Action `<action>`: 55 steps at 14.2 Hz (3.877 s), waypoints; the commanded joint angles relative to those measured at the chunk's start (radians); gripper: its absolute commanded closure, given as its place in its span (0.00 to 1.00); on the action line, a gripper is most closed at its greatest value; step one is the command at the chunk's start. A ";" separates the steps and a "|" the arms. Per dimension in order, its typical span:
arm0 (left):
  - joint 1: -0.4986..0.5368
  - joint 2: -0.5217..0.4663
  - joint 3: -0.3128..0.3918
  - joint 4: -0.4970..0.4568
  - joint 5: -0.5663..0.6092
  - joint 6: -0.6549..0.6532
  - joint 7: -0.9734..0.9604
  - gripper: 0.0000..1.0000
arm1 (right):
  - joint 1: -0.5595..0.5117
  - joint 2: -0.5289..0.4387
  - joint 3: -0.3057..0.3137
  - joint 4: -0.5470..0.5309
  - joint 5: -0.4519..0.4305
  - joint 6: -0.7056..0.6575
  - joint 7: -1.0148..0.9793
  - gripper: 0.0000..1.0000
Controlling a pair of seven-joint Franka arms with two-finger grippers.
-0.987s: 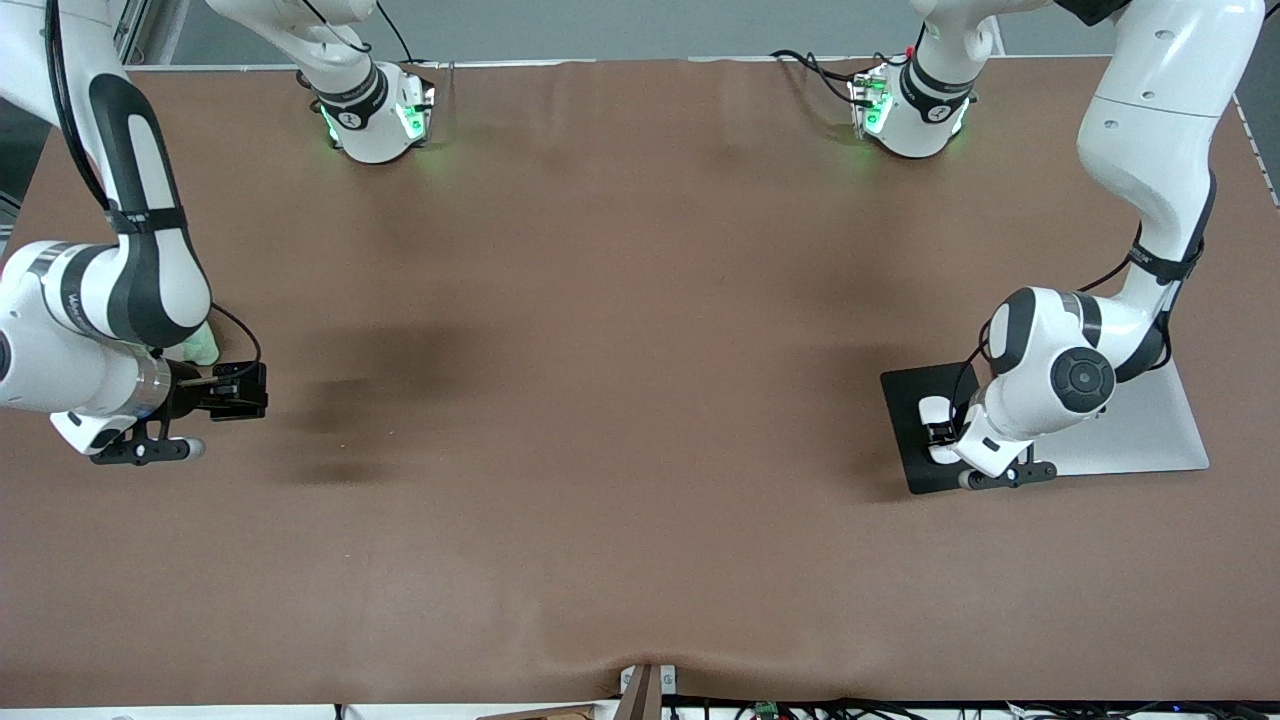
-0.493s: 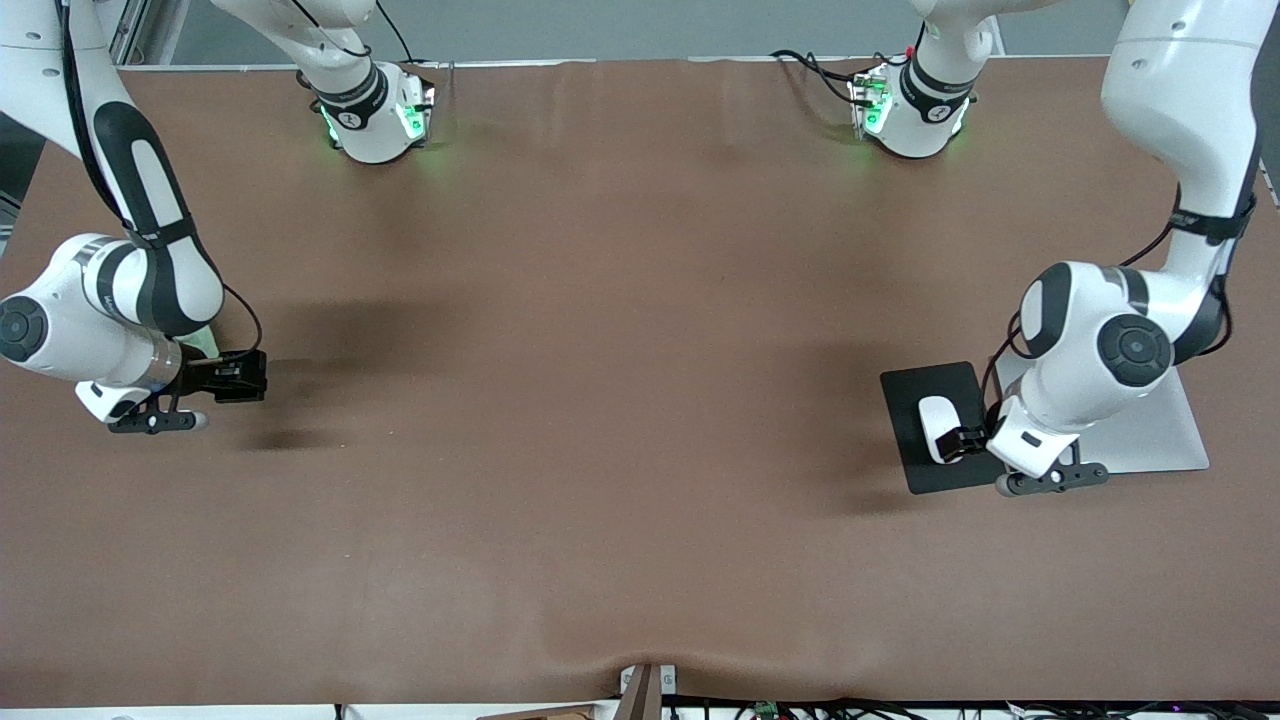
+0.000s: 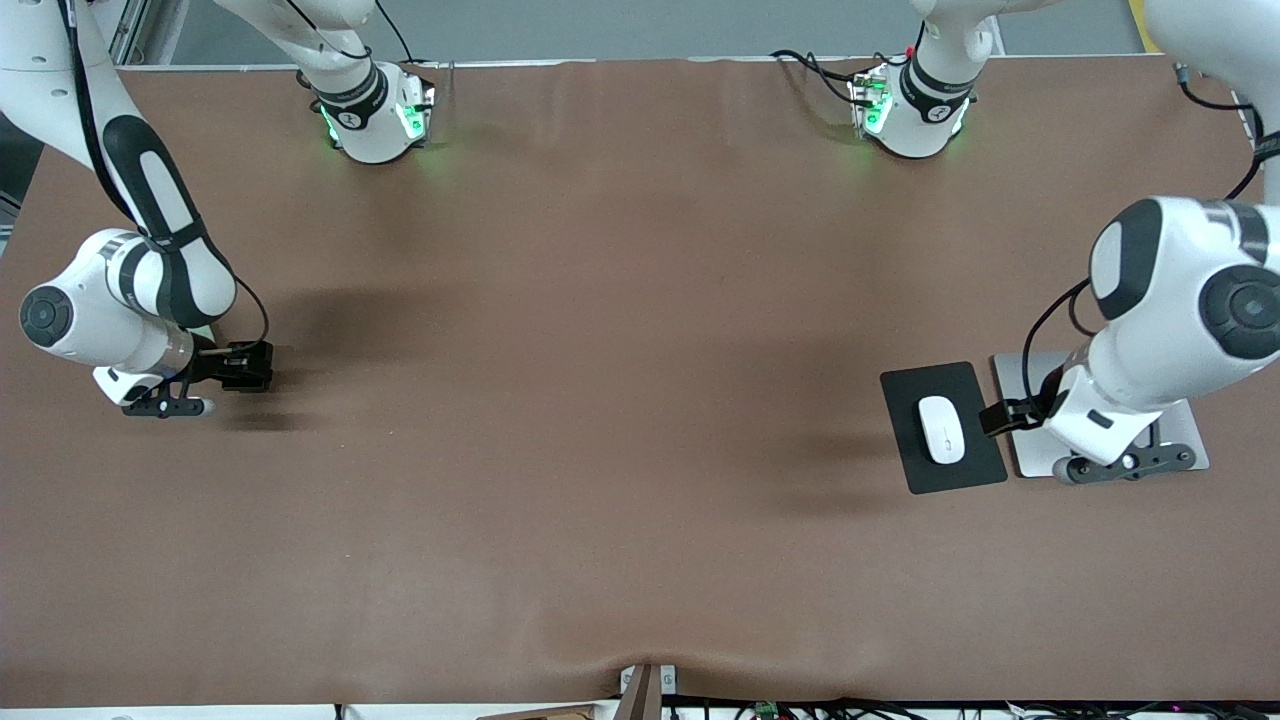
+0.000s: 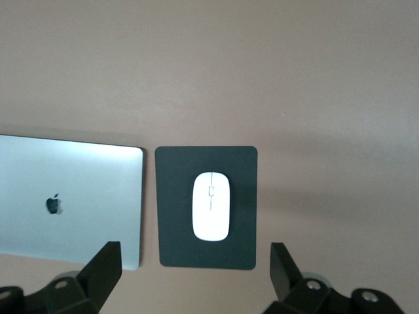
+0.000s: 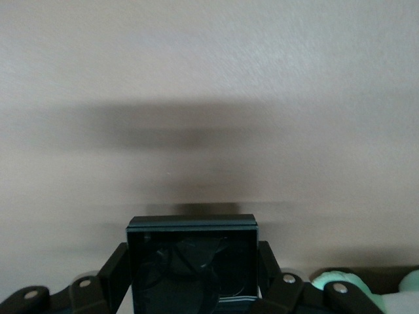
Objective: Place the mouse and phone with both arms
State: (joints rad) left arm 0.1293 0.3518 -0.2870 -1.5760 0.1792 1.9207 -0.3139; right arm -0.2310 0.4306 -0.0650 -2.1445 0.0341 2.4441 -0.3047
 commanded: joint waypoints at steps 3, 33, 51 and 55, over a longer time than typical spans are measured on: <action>0.007 -0.131 -0.026 0.002 0.016 -0.123 0.013 0.00 | -0.037 0.008 0.014 -0.006 -0.077 0.016 -0.008 1.00; -0.103 -0.412 0.115 -0.015 -0.153 -0.393 0.130 0.00 | 0.202 -0.483 0.033 0.365 -0.010 -0.801 0.288 0.00; -0.093 -0.407 0.115 0.016 -0.170 -0.443 0.128 0.00 | 0.225 -0.477 0.033 0.612 -0.014 -0.970 0.389 0.00; -0.089 -0.407 0.117 0.016 -0.168 -0.456 0.170 0.00 | 0.228 -0.477 0.033 0.612 -0.017 -0.970 0.389 0.00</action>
State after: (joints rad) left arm 0.0324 -0.0400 -0.1722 -1.5656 0.0170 1.4890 -0.1900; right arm -0.0206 -0.0549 -0.0233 -1.5562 0.0159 1.4923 0.0676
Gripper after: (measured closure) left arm 0.000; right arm 0.000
